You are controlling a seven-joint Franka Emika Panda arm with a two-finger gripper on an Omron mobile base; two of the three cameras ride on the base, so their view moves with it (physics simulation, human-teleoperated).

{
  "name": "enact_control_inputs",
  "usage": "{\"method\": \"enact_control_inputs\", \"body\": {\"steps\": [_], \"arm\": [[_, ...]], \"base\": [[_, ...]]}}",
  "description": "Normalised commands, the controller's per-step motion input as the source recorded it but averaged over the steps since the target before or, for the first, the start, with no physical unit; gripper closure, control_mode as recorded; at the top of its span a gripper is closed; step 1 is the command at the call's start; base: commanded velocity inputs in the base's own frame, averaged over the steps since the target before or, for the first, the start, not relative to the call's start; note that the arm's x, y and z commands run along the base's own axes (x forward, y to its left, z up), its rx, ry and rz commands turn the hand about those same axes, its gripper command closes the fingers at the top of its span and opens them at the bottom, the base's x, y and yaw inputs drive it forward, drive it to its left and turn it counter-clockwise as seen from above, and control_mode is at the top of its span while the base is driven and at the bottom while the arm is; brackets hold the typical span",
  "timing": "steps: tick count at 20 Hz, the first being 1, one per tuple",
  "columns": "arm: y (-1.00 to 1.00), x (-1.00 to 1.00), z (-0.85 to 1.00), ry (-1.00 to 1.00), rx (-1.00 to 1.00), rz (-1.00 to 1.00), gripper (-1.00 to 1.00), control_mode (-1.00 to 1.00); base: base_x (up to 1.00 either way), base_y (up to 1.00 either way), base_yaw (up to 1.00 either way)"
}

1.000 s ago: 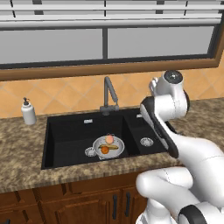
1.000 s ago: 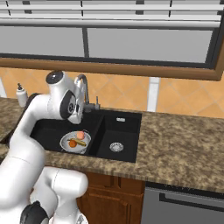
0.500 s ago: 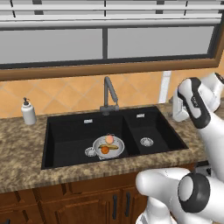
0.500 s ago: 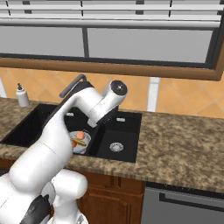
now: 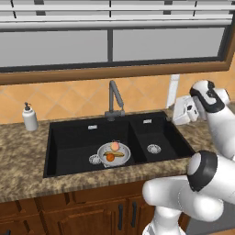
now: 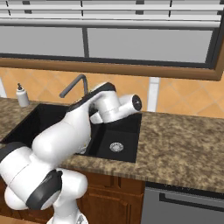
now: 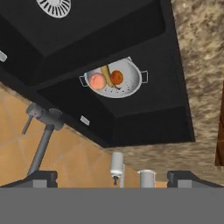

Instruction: Put the colander in the sink, put the tangerine, banana, peach in the colander, and turn on the sink faucet and pour water over the colander.

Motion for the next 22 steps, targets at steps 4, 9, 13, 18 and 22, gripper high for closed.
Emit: {"method": "enact_control_inputs", "body": {"steps": [4, 9, 13, 18, 22], "arm": [[0.66, 0.49, -0.04, -0.01, 0.05, 0.00, -1.00, -1.00], [0.50, 0.47, -0.21, 0.00, 0.00, 0.00, -1.00, -1.00], [0.25, 0.36, -0.70, 0.00, 0.03, 0.00, -1.00, -1.00], [0.13, 0.28, -0.33, -0.02, 0.11, 0.00, -1.00, -1.00], [0.13, 0.32, 0.00, -0.12, 0.17, 0.00, -1.00, -1.00]], "base": [[0.00, 0.00, 0.00], [0.00, 0.00, 0.00], [0.00, 0.00, 0.00], [0.00, 0.00, 0.00], [0.00, 0.00, 0.00]]}}
